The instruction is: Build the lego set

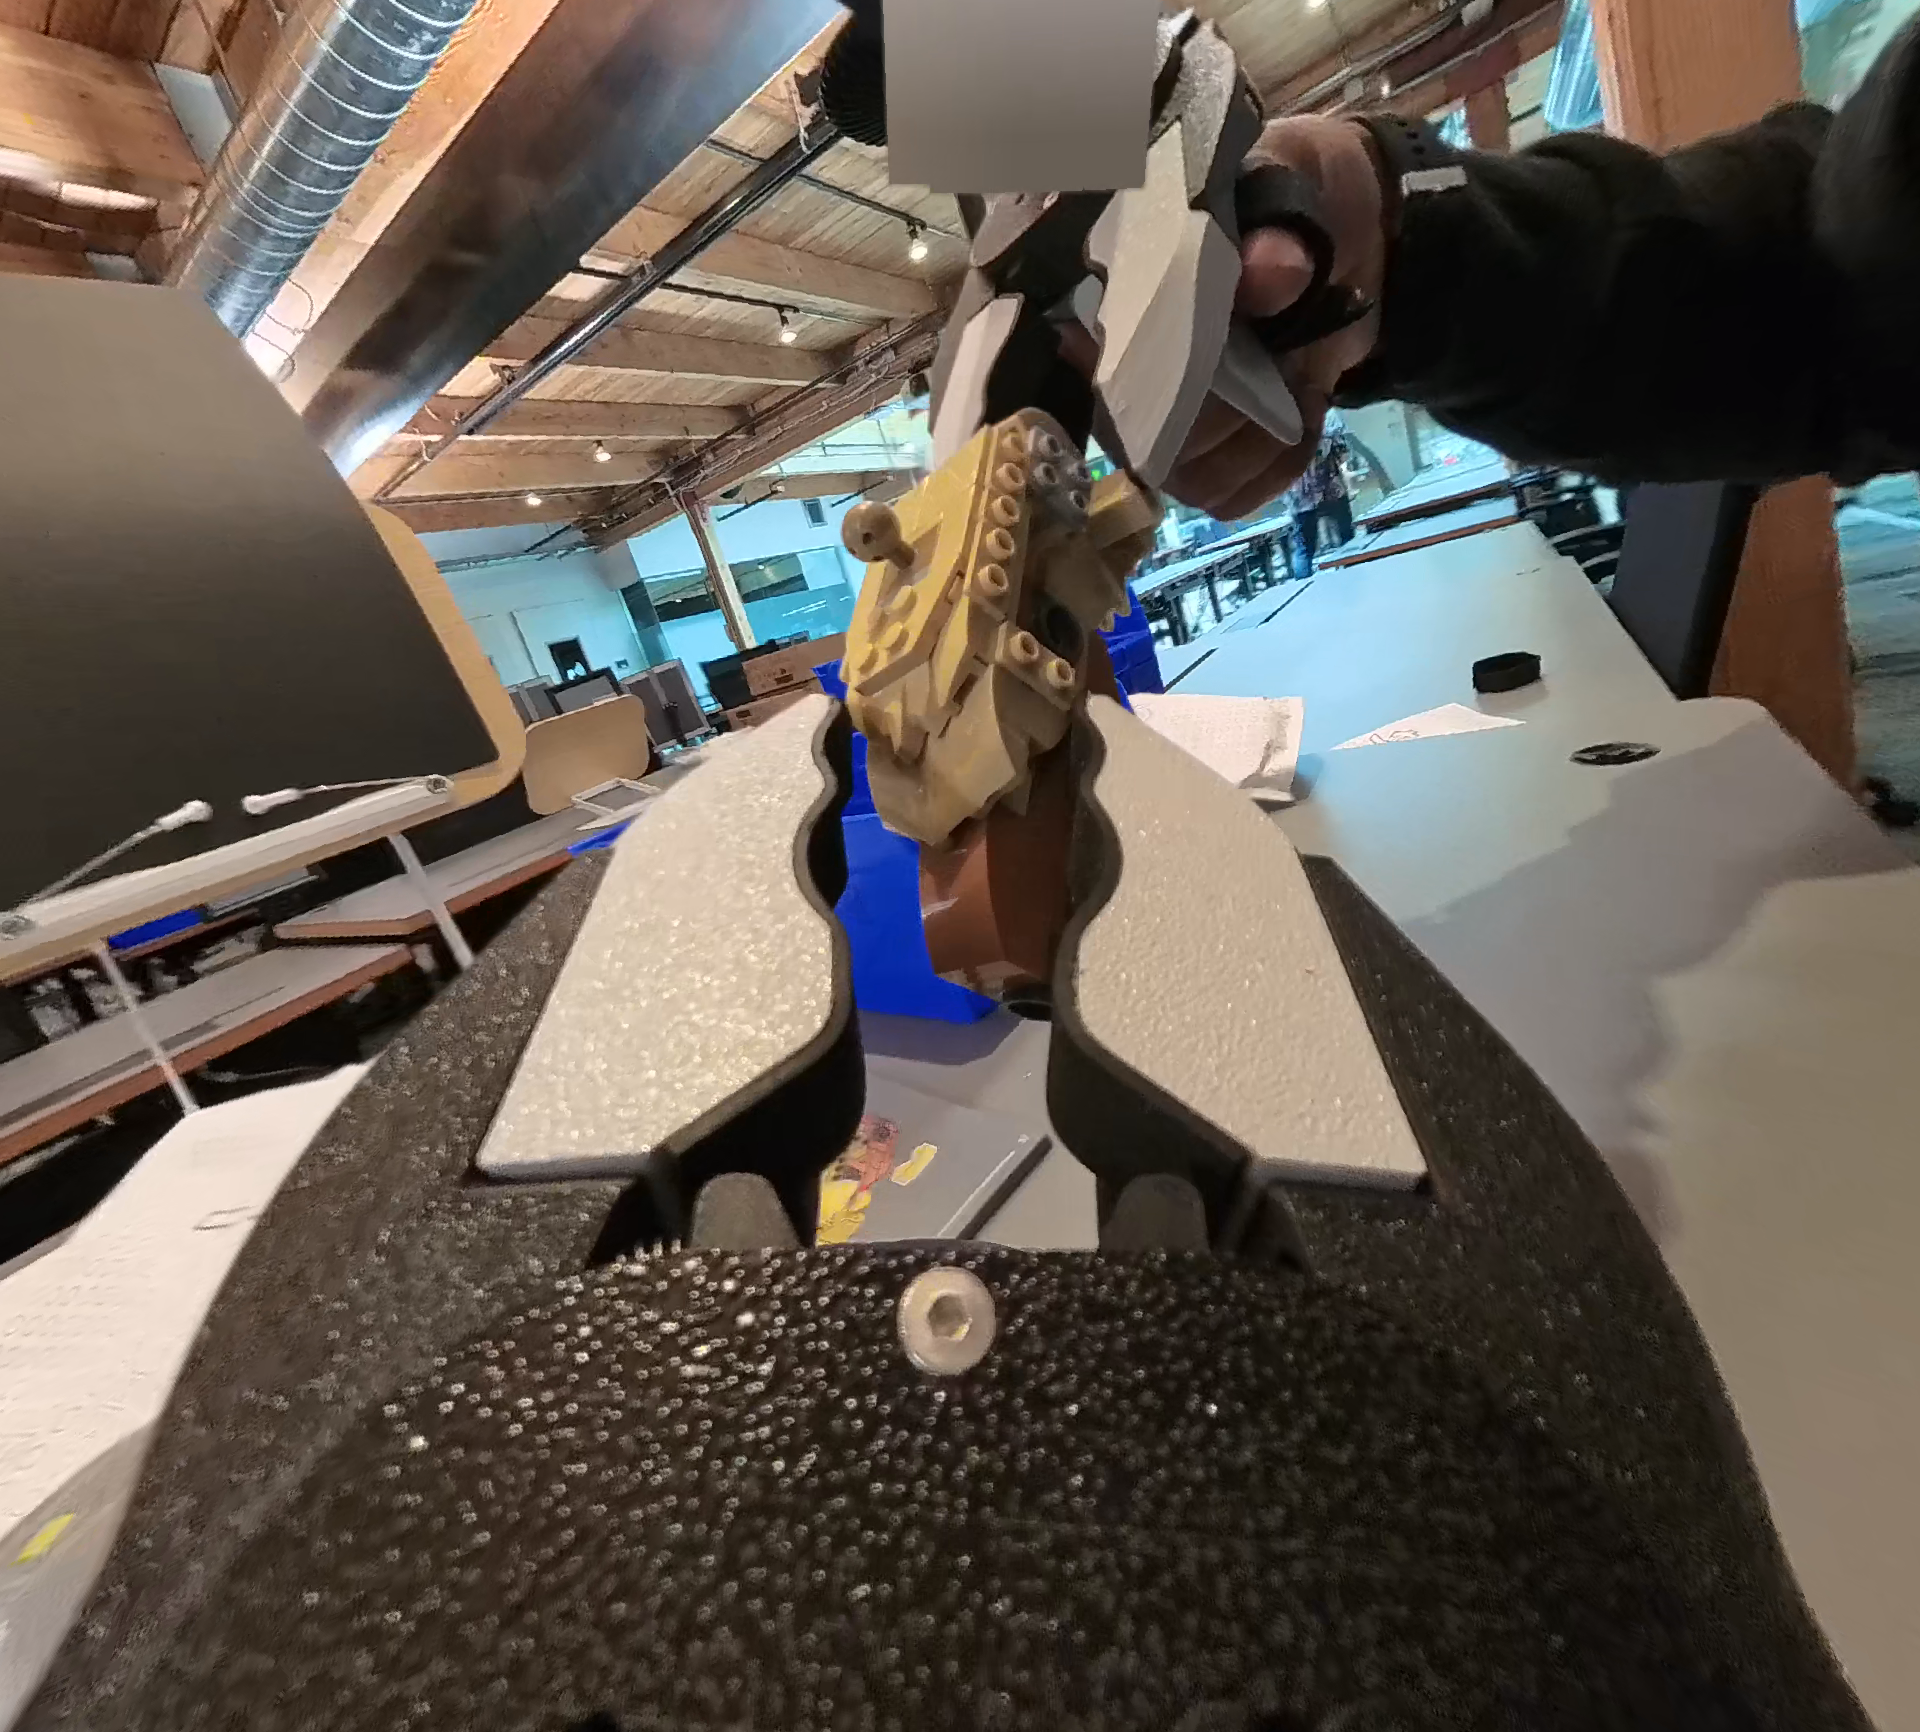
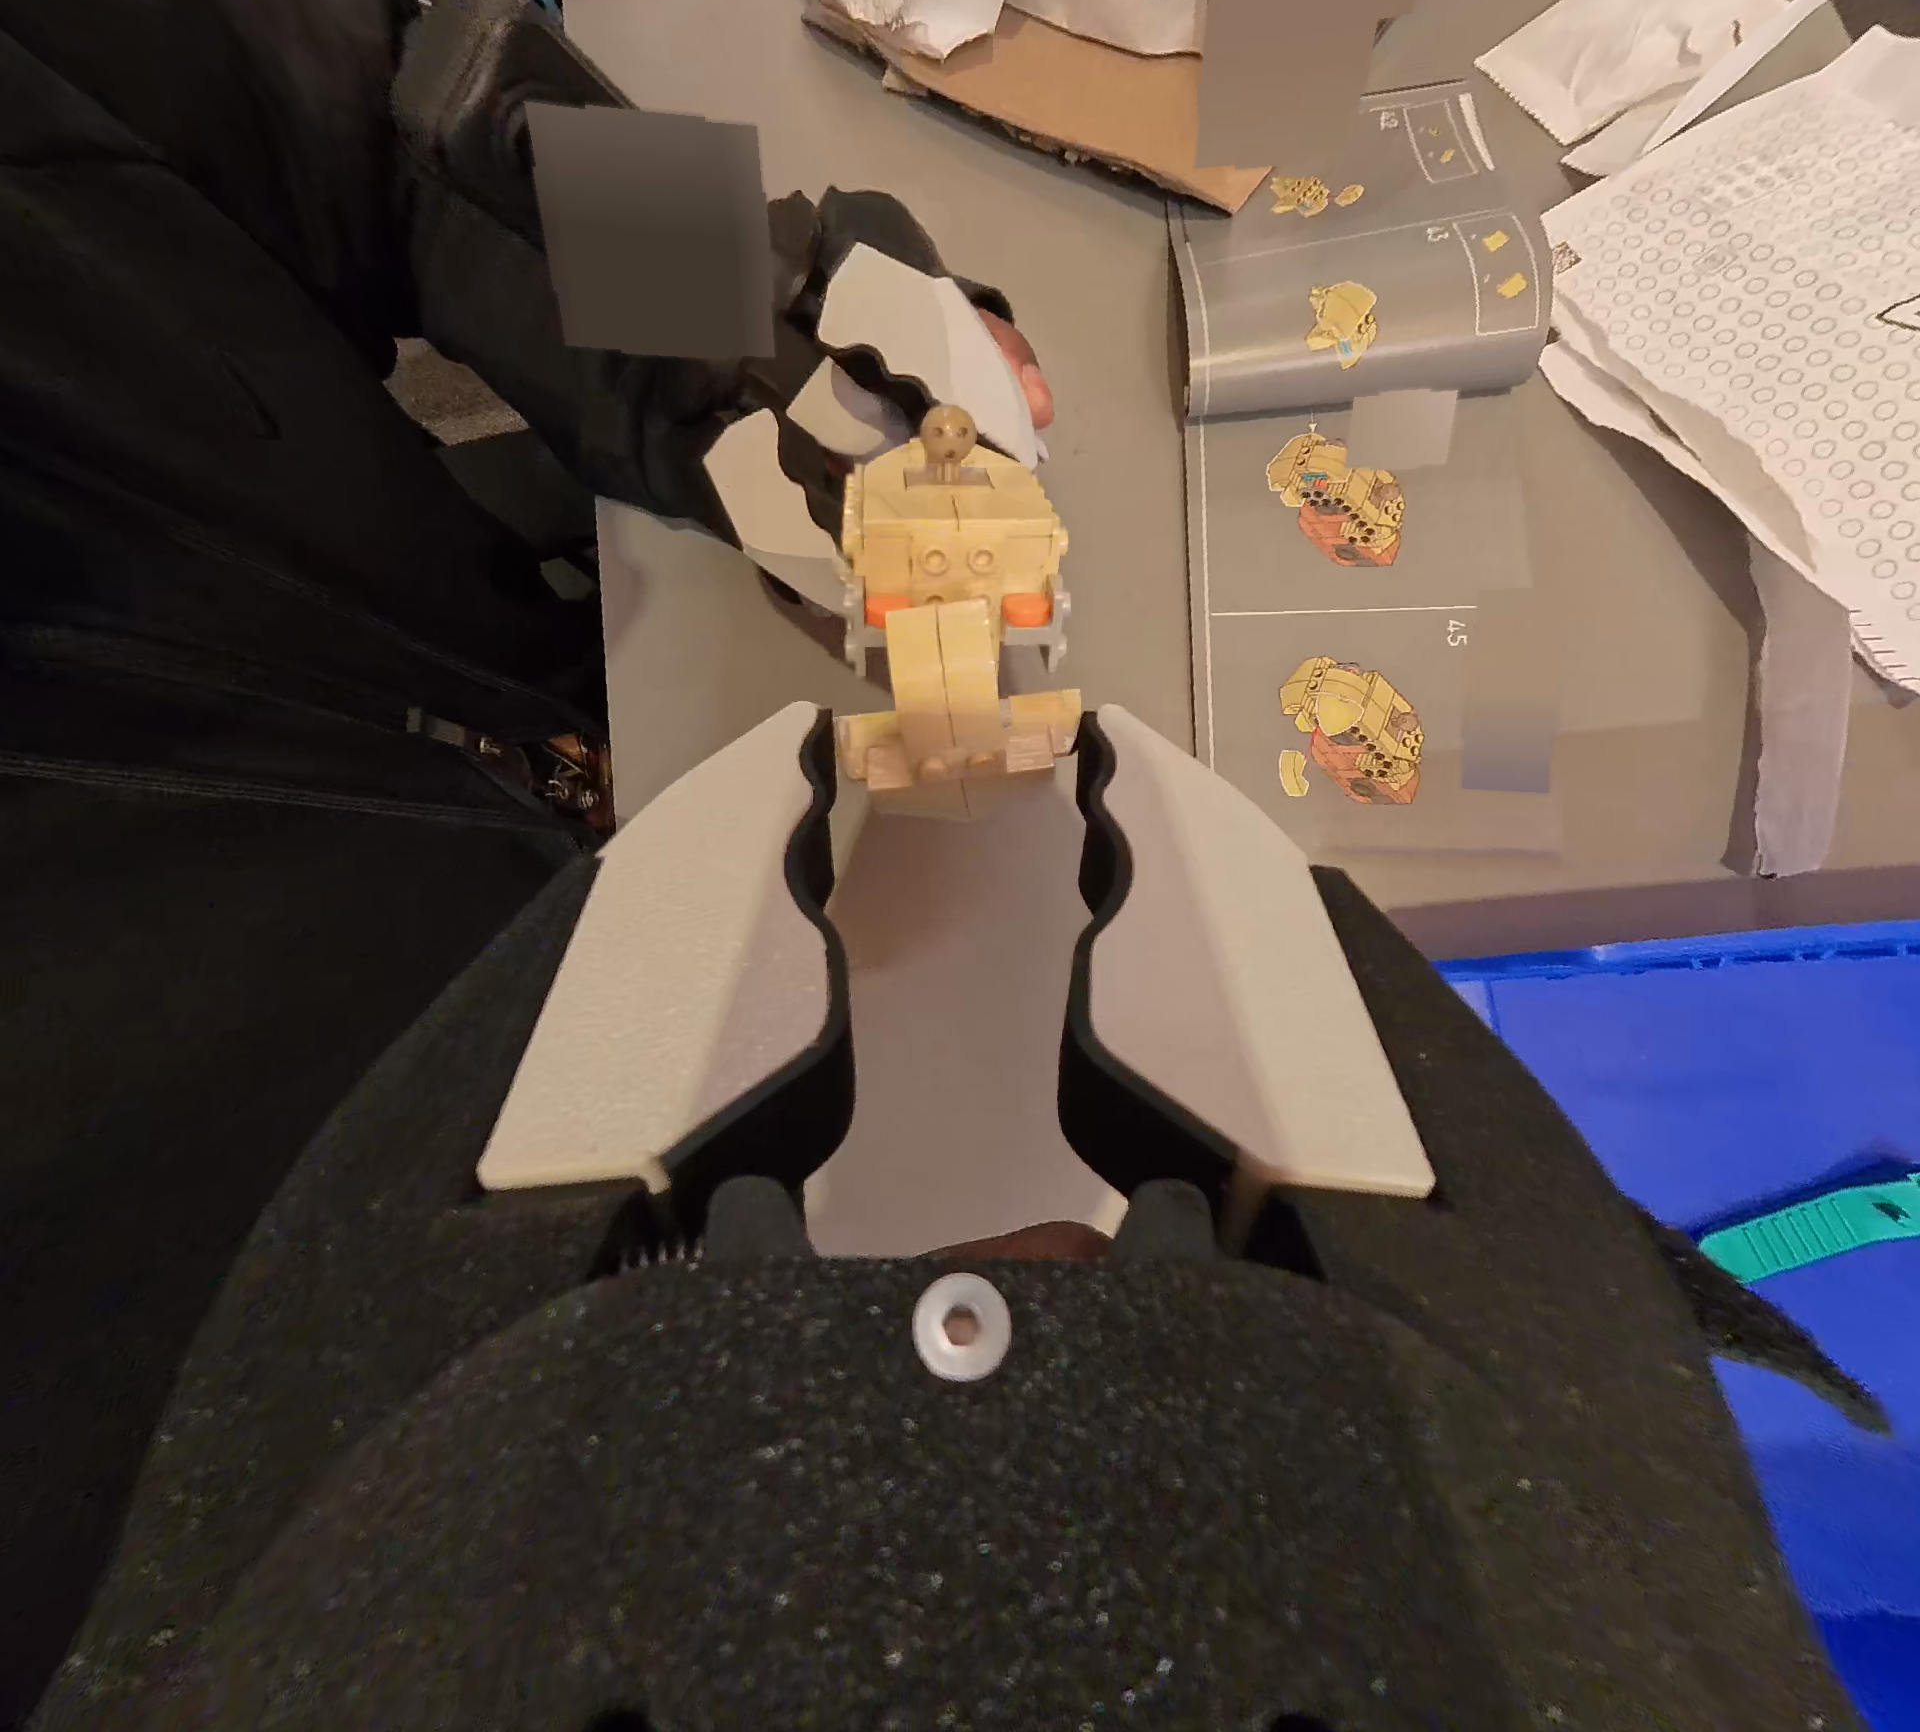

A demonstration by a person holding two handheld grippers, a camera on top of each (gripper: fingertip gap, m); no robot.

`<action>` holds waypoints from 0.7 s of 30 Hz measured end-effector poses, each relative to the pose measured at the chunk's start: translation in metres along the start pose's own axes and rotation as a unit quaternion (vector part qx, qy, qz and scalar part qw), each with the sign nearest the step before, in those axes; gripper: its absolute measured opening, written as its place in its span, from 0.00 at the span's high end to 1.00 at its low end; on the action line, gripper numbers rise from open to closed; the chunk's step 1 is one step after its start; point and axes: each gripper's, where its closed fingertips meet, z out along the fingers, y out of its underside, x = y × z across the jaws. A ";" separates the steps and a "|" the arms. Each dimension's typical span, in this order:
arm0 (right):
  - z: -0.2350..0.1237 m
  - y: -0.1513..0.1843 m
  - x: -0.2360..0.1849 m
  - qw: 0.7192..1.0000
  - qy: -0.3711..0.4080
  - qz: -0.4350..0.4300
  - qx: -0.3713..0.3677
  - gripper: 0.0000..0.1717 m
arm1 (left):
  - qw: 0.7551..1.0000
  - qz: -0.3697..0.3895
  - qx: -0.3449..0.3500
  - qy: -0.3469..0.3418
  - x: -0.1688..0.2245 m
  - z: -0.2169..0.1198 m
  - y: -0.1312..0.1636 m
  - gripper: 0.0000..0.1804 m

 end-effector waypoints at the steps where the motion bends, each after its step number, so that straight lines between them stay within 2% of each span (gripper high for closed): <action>1: -0.001 -0.001 0.000 1.000 0.000 0.002 0.004 0.74 | 1.000 -0.016 0.001 0.002 -0.001 0.000 0.001 0.79; 12: -0.008 -0.003 0.006 0.999 0.013 0.016 0.032 0.74 | 0.978 -0.203 0.042 0.022 -0.021 -0.005 0.004 0.79; 21: -0.006 -0.006 0.011 0.998 0.010 0.024 0.048 0.74 | 0.964 -0.259 0.047 0.034 -0.026 -0.005 0.007 0.79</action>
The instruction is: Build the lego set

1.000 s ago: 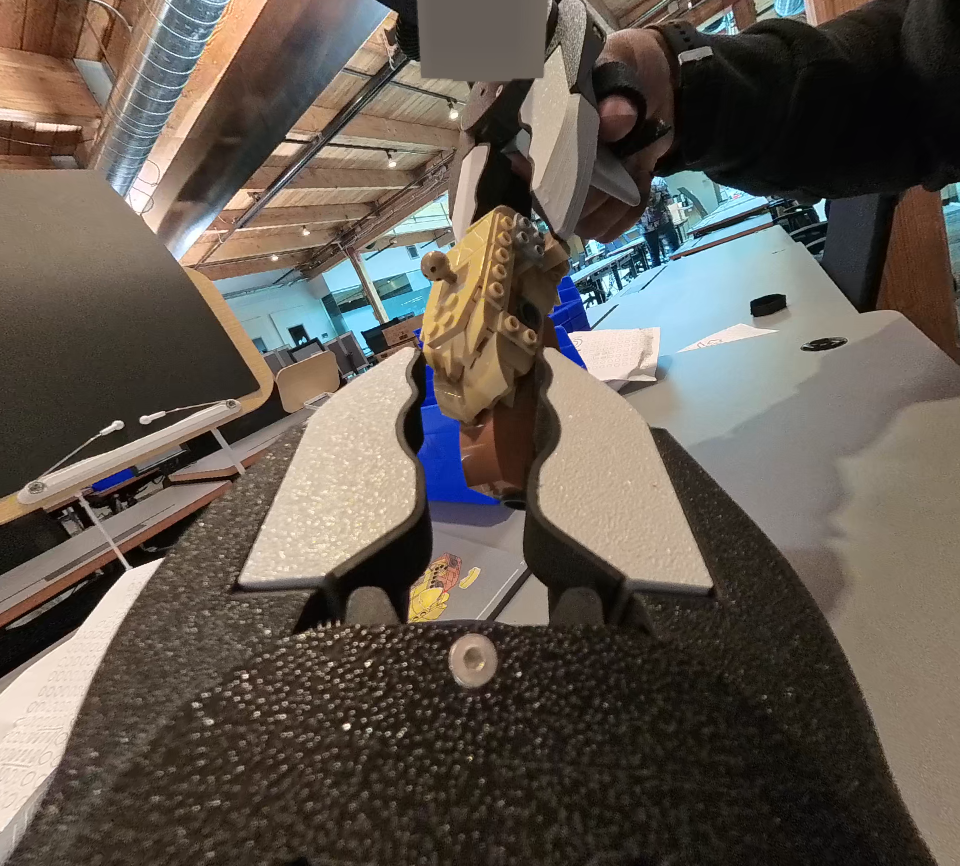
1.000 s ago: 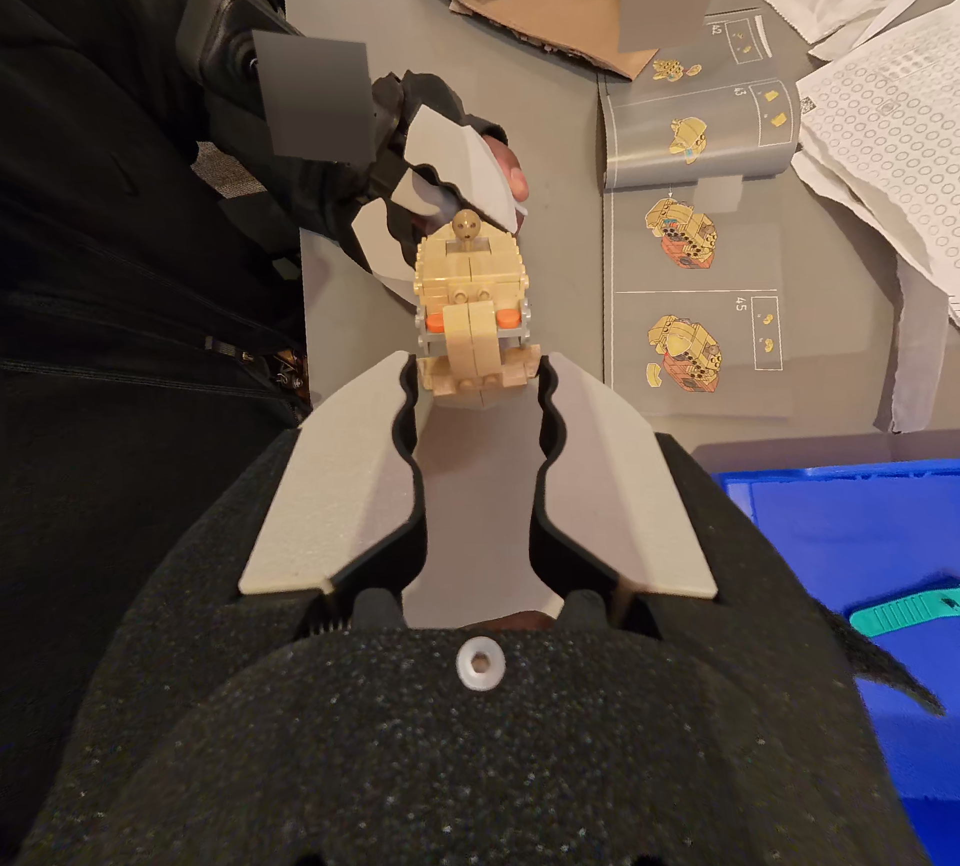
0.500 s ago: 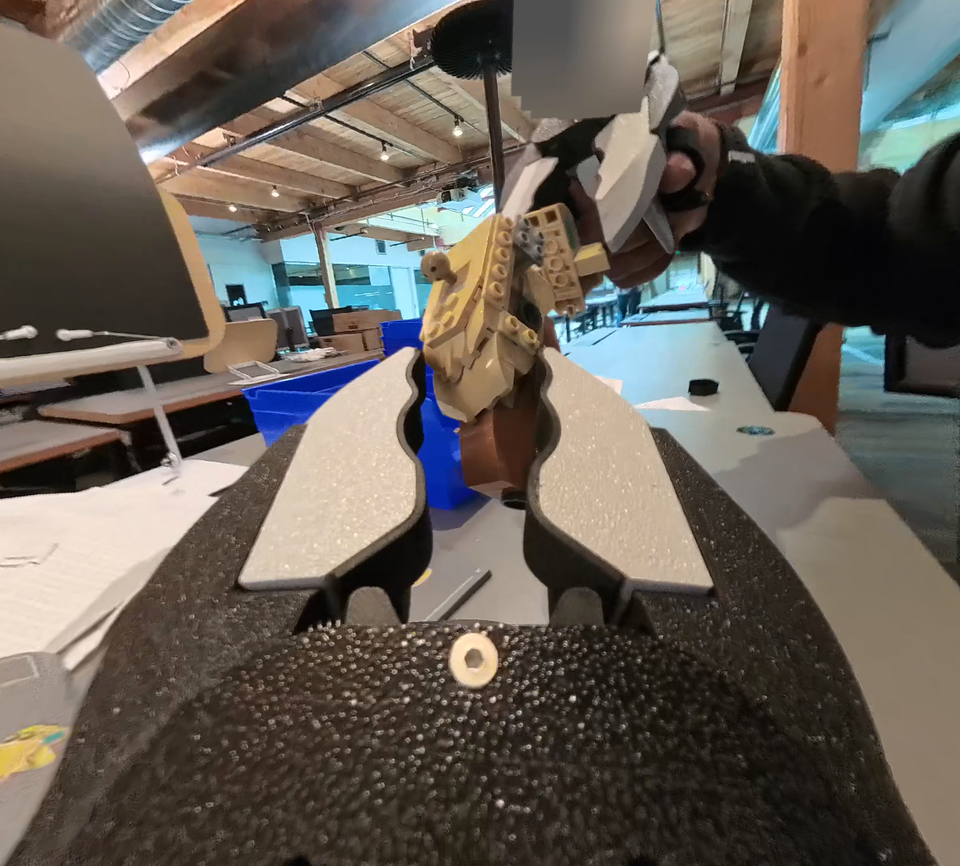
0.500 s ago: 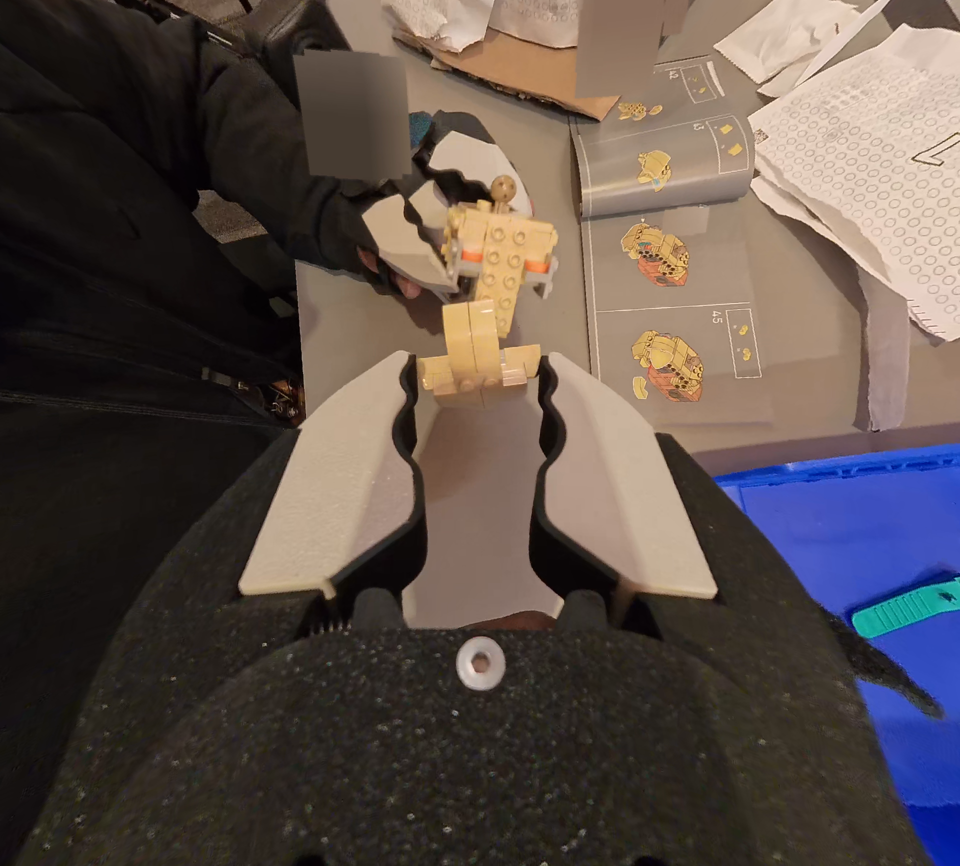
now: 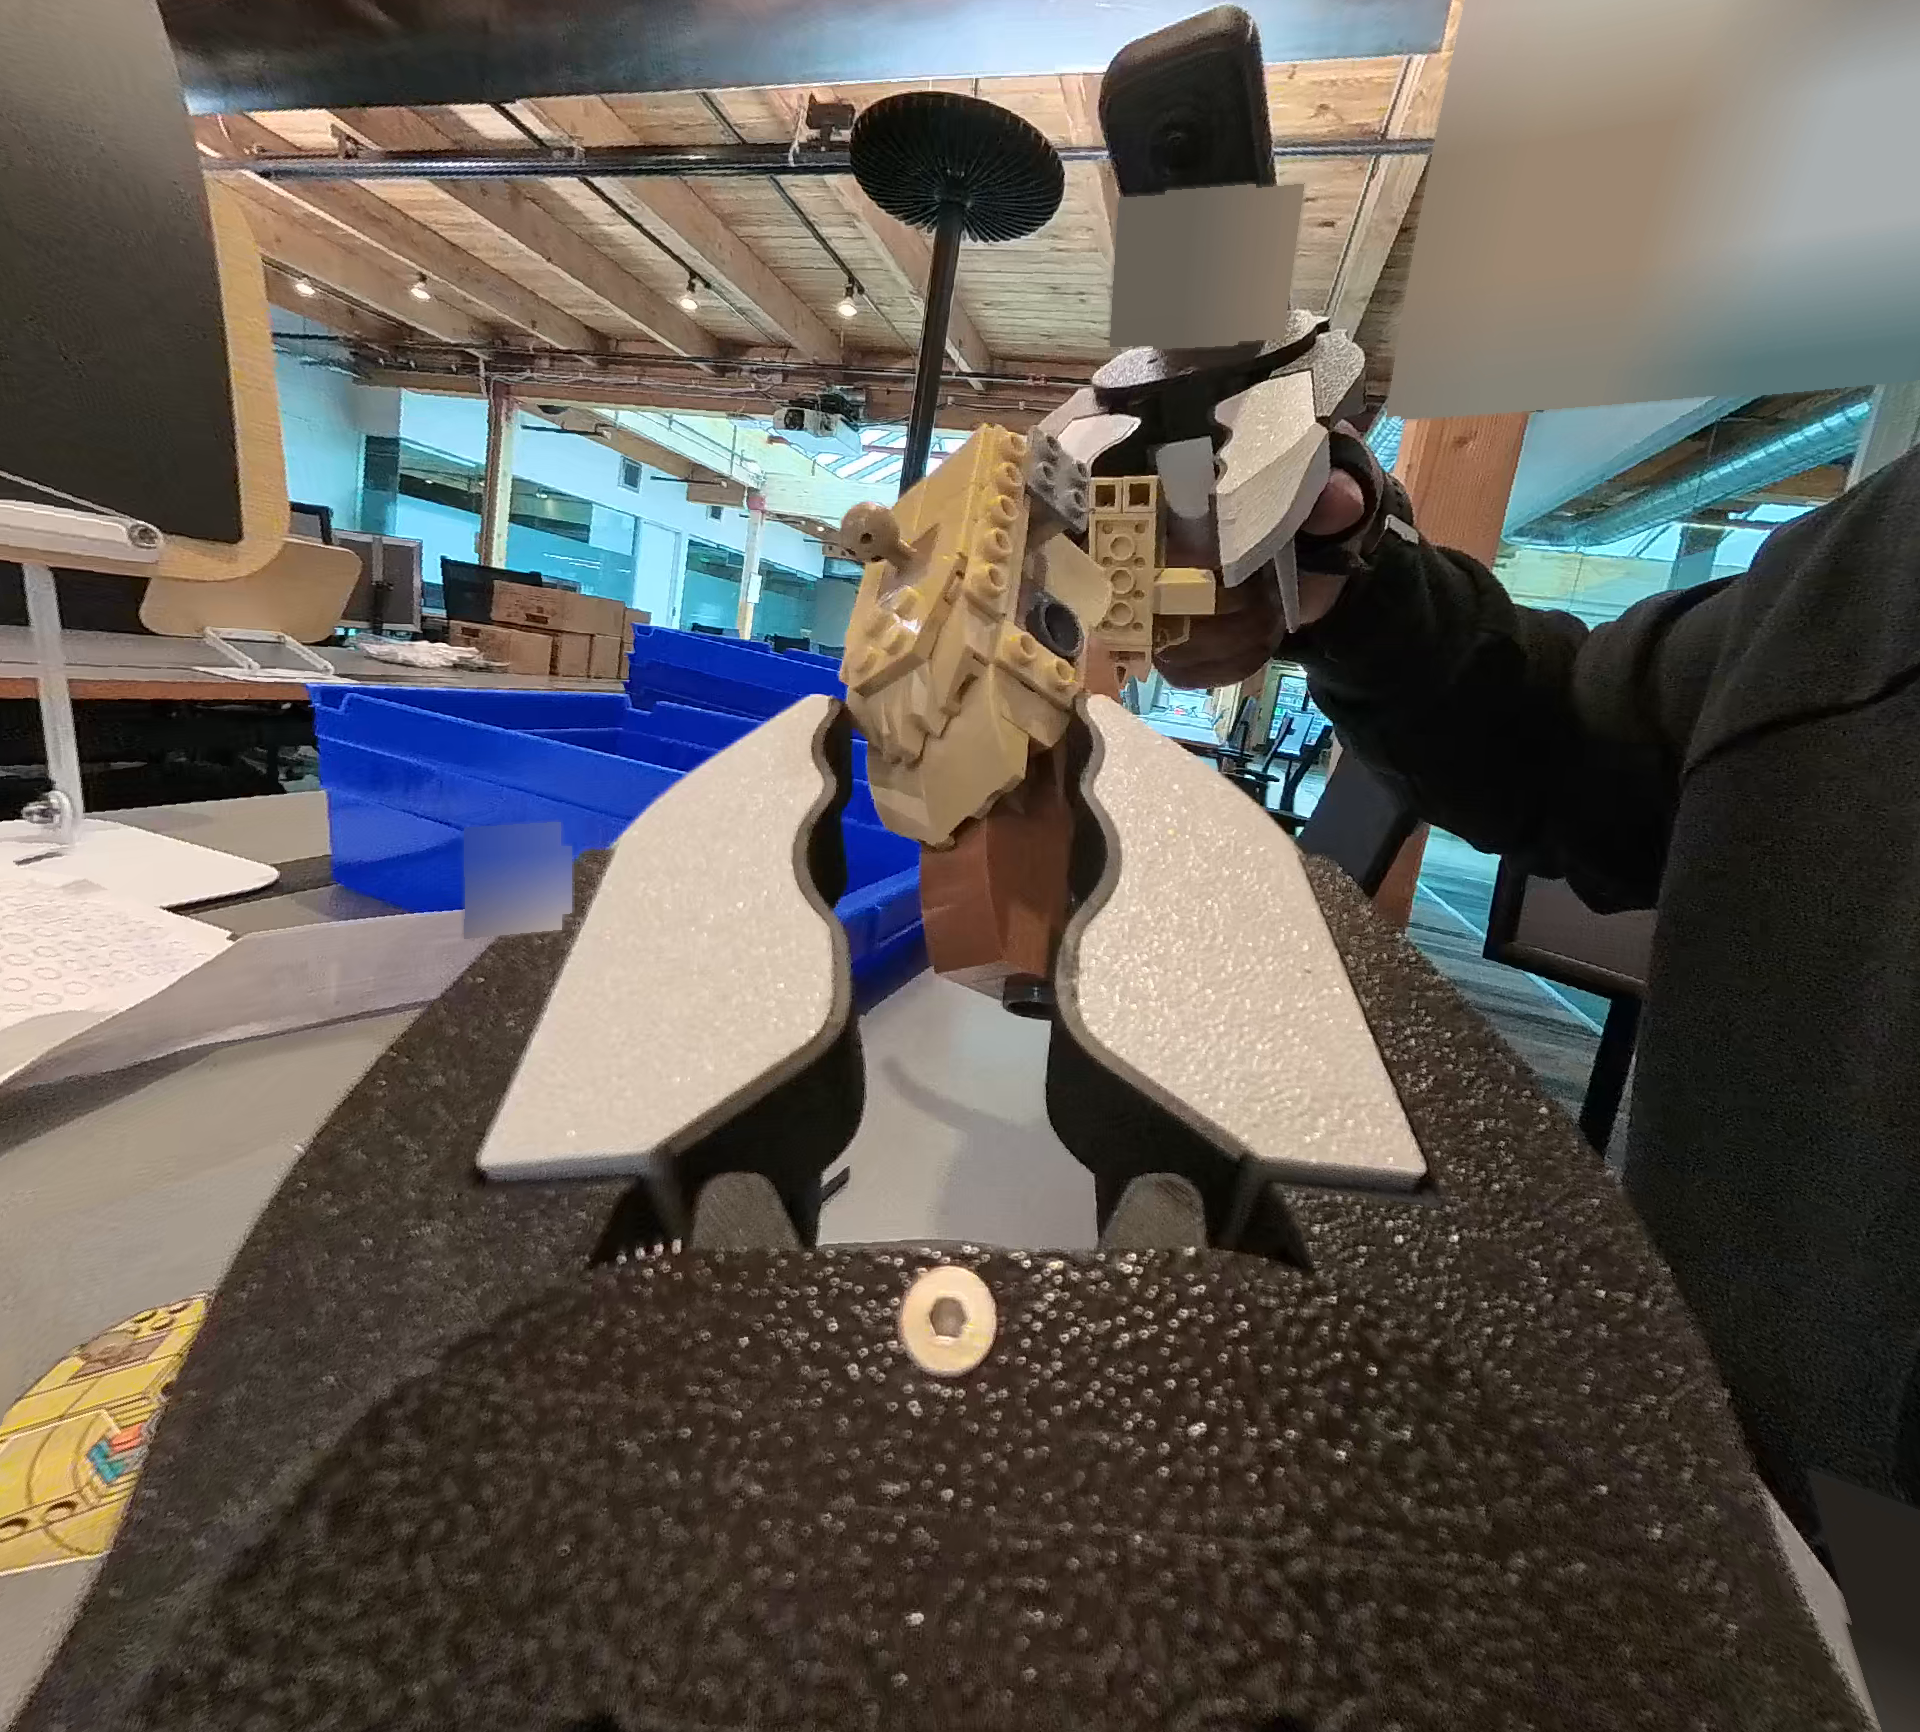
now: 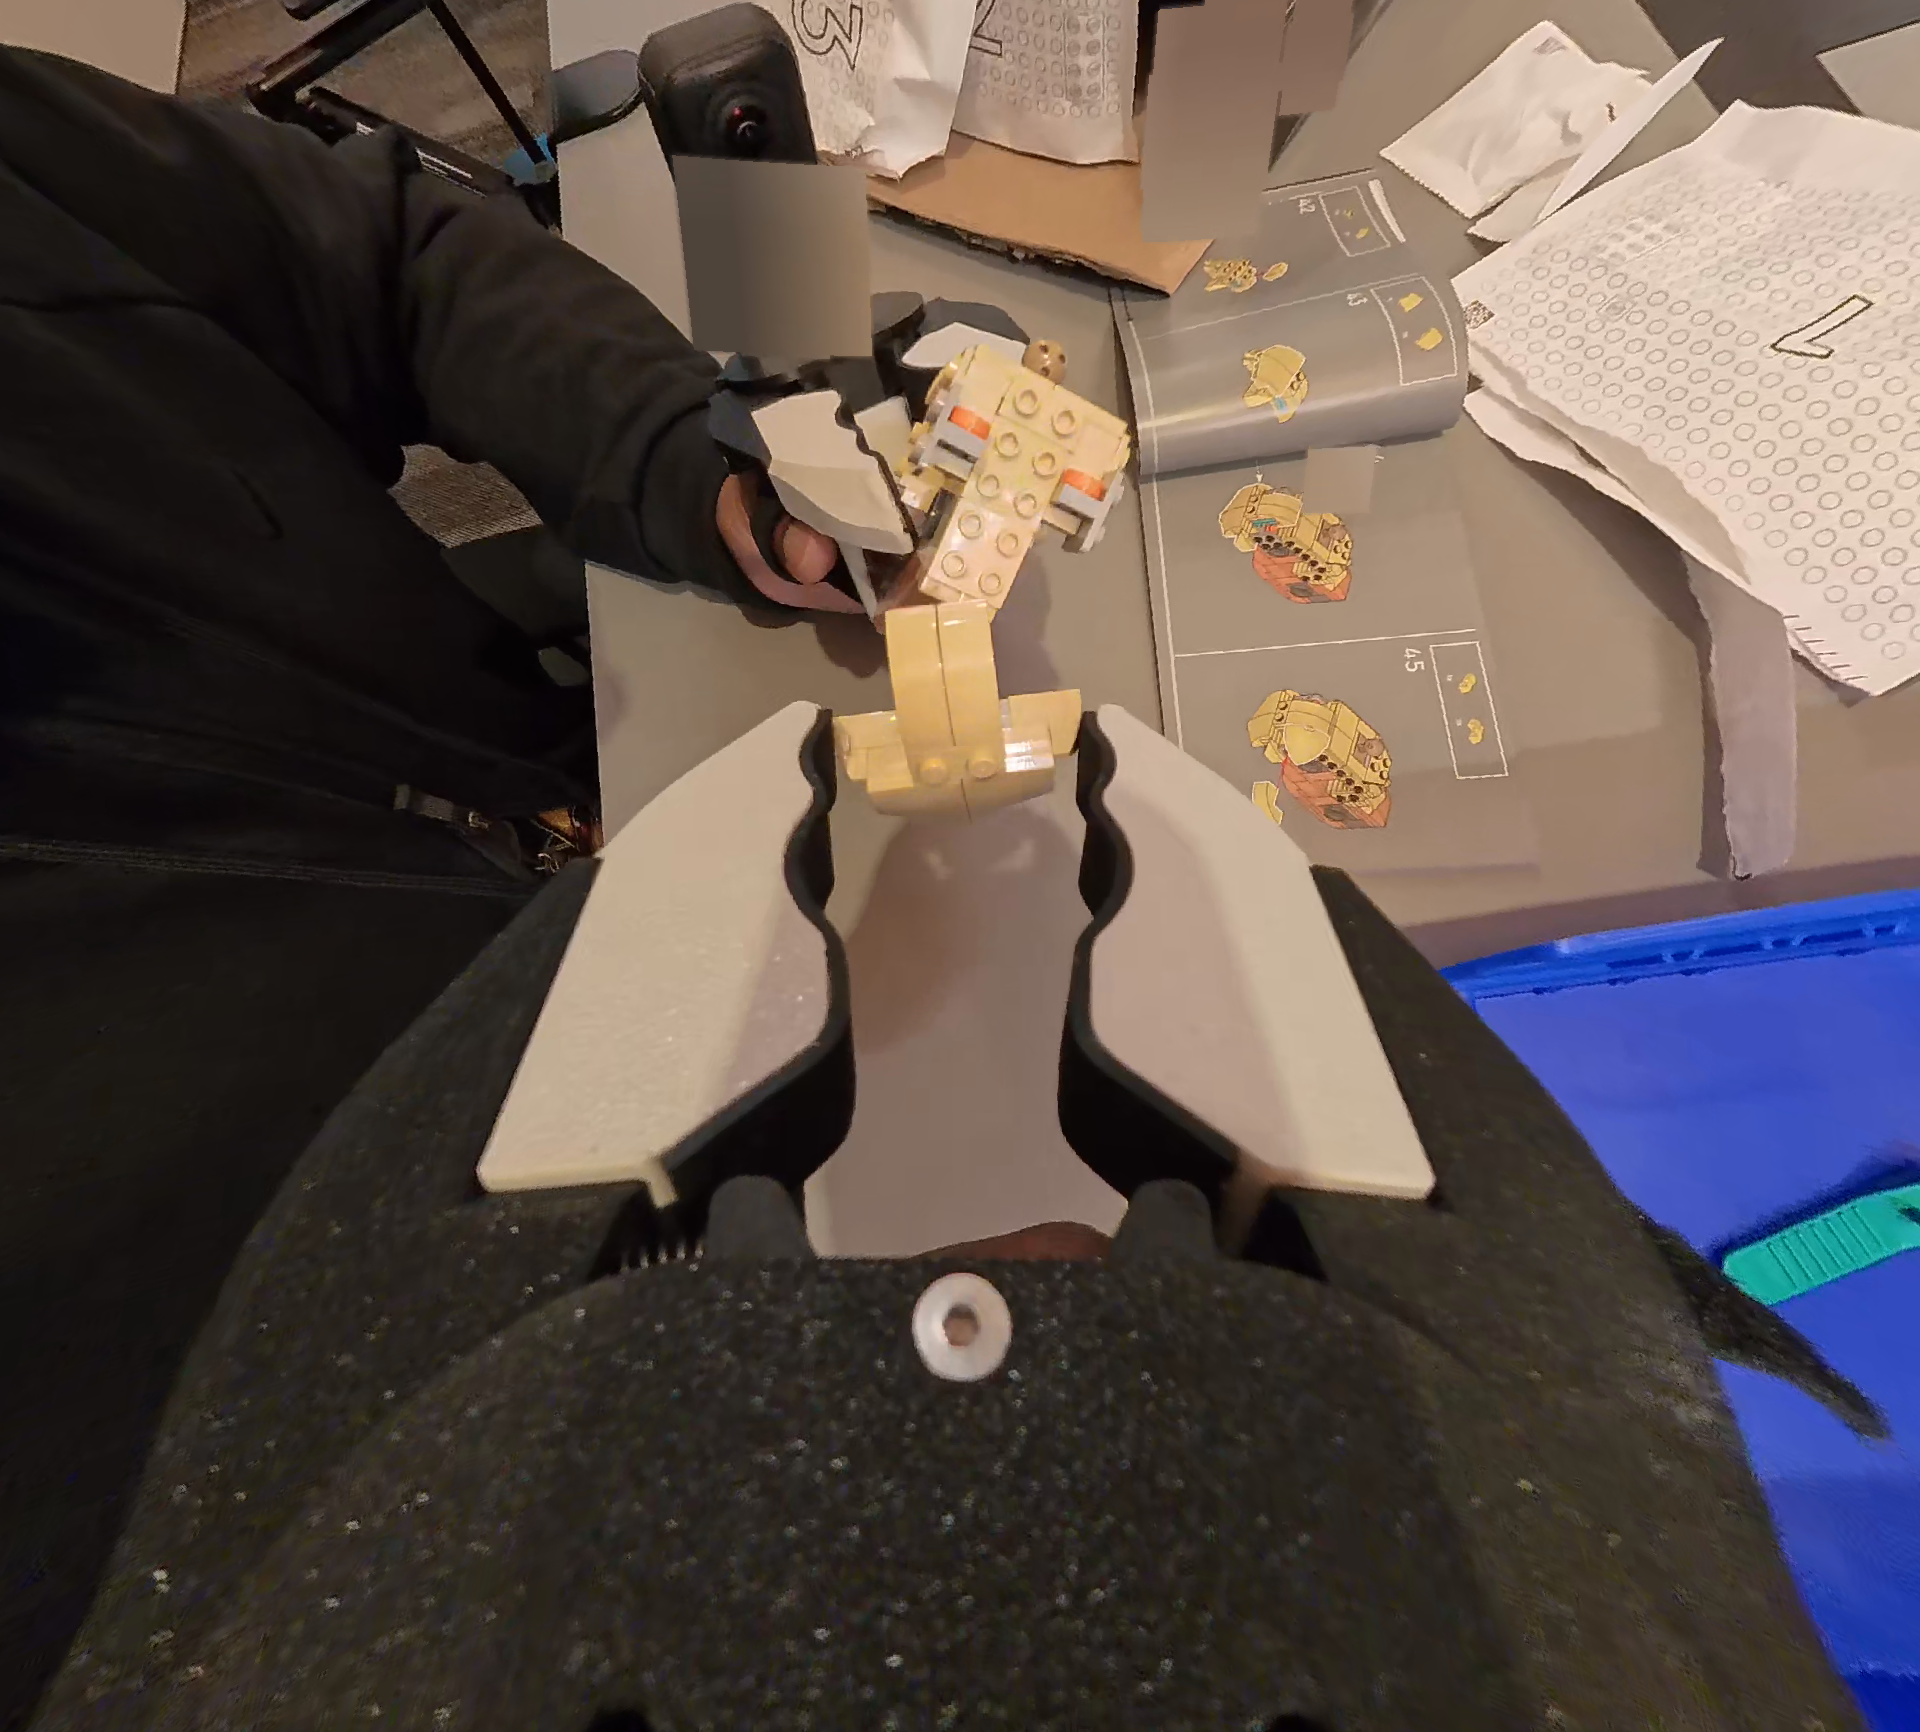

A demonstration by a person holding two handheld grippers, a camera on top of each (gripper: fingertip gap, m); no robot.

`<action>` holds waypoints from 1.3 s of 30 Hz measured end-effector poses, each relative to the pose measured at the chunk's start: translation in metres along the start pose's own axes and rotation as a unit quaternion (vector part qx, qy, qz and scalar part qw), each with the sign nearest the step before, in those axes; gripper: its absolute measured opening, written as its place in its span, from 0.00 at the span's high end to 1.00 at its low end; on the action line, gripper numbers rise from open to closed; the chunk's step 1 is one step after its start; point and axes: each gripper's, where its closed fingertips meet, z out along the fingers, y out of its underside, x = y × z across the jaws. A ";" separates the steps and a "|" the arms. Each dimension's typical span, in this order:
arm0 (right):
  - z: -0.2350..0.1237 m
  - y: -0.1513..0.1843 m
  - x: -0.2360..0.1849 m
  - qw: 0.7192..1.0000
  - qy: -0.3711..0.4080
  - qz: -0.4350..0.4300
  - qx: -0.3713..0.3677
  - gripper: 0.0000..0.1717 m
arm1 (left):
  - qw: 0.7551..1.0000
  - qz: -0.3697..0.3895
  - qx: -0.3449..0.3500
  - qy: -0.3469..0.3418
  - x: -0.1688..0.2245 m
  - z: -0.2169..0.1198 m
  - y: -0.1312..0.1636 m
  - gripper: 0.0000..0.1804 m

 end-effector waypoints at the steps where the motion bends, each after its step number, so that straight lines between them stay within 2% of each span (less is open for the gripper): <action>1: 0.000 0.000 0.000 1.000 -0.001 0.002 0.001 0.74 | 1.000 -0.001 -0.001 0.001 0.000 0.000 0.000 0.79; 8: 0.002 -0.002 0.000 1.000 -0.003 0.002 -0.001 0.74 | 1.000 0.022 -0.012 0.008 0.005 0.001 0.003 0.78; 17: 0.005 -0.001 -0.003 1.000 -0.004 -0.002 -0.017 0.74 | 0.983 0.180 -0.049 -0.004 0.014 0.002 0.007 0.79; 24: 0.007 0.004 -0.003 1.000 -0.005 -0.002 -0.026 0.74 | 0.980 0.188 -0.057 0.009 0.024 0.004 0.013 0.78; 39: 0.014 0.001 -0.004 0.998 -0.015 -0.003 -0.057 0.74 | 0.984 0.174 -0.049 -0.003 0.017 0.002 0.010 0.79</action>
